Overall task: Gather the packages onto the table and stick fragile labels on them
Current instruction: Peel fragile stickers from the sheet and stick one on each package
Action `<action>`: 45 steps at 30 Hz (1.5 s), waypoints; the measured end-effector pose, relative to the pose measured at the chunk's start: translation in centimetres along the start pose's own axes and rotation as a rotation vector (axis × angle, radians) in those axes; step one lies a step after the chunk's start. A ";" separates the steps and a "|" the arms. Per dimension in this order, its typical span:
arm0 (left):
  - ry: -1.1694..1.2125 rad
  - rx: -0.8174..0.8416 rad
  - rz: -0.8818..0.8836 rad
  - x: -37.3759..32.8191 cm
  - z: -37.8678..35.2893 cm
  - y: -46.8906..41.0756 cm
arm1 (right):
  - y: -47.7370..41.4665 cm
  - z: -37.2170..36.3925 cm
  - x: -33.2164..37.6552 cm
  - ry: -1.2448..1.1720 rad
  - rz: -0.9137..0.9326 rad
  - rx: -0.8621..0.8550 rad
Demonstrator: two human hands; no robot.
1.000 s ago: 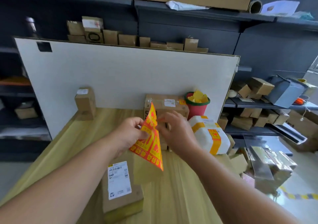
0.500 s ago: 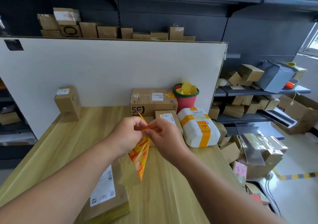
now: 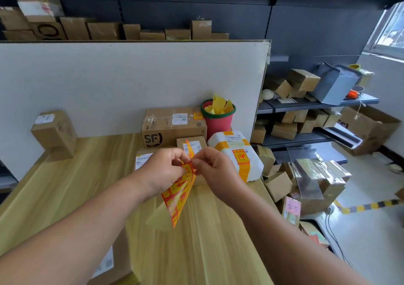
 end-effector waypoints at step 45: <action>-0.603 -0.328 -0.328 13.9 0.1 -2.5 | -1.5 -10.0 -6.4 -0.492 -0.695 -0.034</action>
Point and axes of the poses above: each hand's wrist, its own y-axis away from the middle knuckle, its own z-axis out of the back of the hand, x = y × z, the point moved 3 cm from there along -y, towards the middle knuckle, and after that the axes turned 10 degrees about z, right-handed, at the moved point
